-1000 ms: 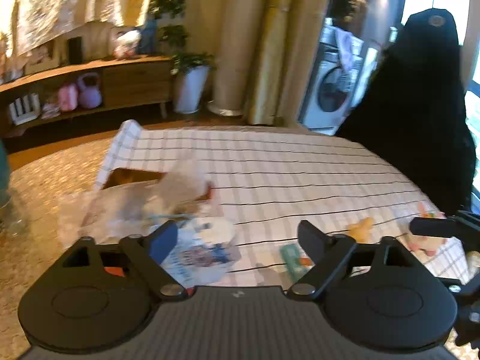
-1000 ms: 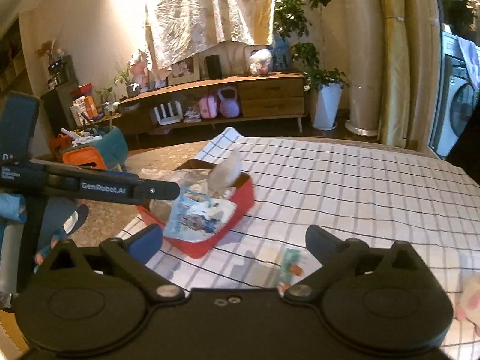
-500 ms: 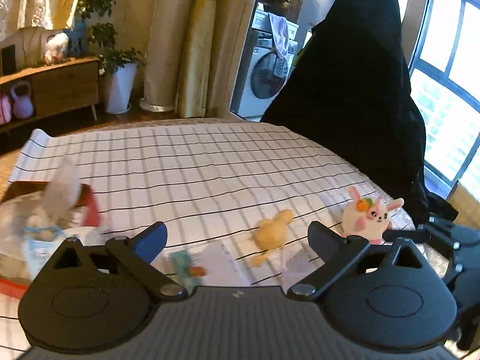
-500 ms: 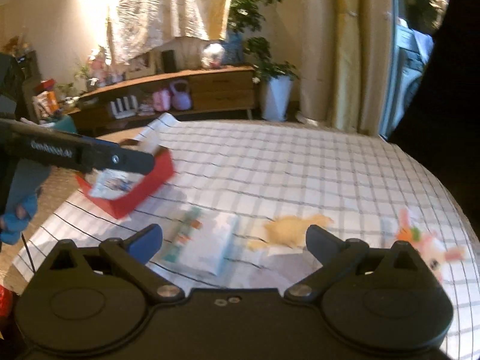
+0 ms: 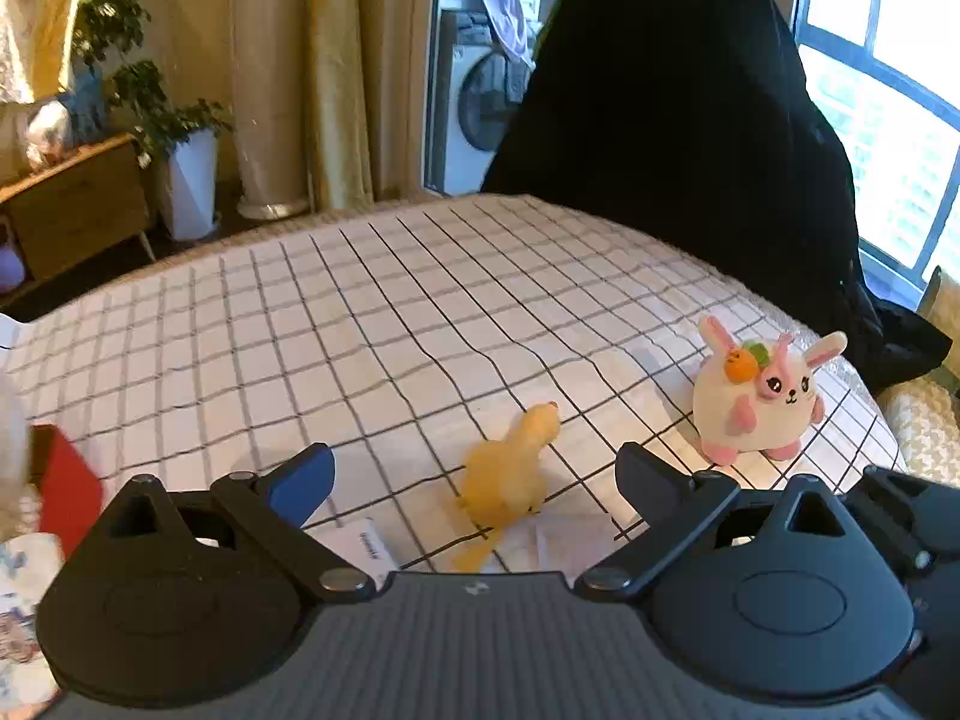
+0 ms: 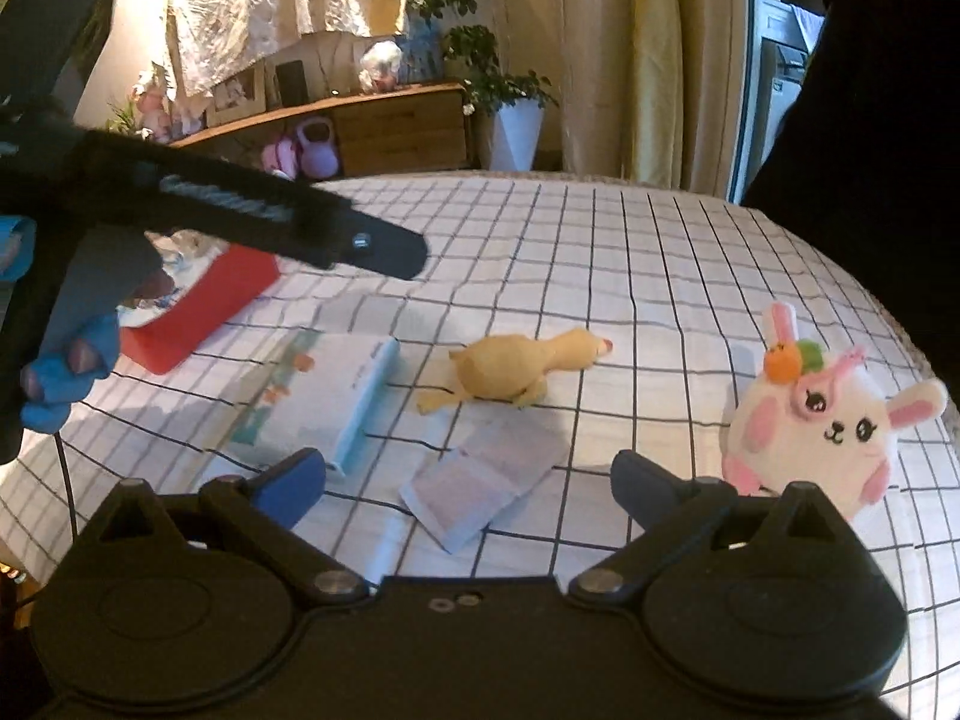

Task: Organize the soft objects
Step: 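Withdraw both grippers from the tin back toward the duck and bunny, then grasp the yellow rubber duck with the left gripper while the right gripper grasps the tissue packet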

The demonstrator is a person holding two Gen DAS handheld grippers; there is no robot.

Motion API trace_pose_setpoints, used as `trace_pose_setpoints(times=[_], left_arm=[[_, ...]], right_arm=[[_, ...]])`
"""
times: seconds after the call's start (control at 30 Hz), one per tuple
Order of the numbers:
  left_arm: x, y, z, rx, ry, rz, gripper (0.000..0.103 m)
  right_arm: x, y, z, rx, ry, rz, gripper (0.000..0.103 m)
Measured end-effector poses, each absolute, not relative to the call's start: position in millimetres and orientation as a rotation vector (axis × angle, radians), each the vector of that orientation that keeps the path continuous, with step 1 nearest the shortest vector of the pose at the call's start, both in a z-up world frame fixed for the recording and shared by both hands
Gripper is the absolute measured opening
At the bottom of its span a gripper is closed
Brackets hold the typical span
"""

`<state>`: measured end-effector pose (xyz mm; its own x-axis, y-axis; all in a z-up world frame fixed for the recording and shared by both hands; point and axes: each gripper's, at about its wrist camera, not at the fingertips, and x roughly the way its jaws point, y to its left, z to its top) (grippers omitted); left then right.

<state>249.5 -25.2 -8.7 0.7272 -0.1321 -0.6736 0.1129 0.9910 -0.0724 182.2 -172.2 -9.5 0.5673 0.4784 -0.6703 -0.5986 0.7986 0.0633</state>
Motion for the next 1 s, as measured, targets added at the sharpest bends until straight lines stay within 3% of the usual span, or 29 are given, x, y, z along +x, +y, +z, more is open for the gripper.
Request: trace_pose_setpoints(times=[0.9,1.0], left_arm=[[328.4,-55.1,-92.0,0.092,0.866,-0.199,0.100],[330.9,-55.4,-97.9,0.100,0.879,-0.199,0.090]], right_arm=[[225.5,-139.3,-66.0,-0.244,0.829,0.646,0.087],[226.8,-136.4,-68.0,-0.249,0.830,0.649,0.085]])
